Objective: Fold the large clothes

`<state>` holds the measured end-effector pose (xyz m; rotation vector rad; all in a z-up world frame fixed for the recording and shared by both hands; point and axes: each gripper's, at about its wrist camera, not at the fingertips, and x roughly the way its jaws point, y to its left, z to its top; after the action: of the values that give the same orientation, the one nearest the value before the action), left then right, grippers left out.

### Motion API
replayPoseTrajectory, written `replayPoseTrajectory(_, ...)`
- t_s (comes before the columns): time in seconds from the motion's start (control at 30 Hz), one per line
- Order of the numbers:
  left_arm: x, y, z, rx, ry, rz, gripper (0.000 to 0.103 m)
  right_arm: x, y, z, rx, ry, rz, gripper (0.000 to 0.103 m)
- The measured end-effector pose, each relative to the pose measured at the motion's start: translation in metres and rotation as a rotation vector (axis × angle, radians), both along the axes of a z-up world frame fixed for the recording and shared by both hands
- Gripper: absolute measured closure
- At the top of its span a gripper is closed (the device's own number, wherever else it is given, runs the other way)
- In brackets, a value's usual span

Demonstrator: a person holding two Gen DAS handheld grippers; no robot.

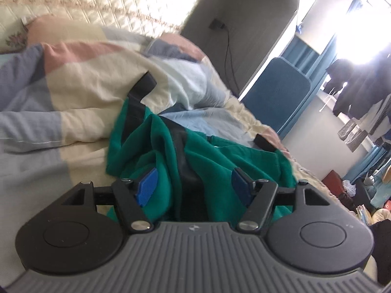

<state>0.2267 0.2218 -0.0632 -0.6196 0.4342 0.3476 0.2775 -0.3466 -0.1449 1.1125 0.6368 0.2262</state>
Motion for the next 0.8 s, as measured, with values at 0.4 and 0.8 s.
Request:
replayPoseTrajectory(0.4, -0.086, -0.104, 0.024, -0.102, -0.121, -0.223, 0.031, -0.050, 0.030, 0.024, -0.081, 0.035, 0.114, 0.035)
replayPoseTrajectory(0.8, -0.078, -0.171, -0.005, 0.000, -0.025, -0.375, 0.031, -0.048, 0.050, 0.019, -0.231, 0.080, 0.147, 0.059)
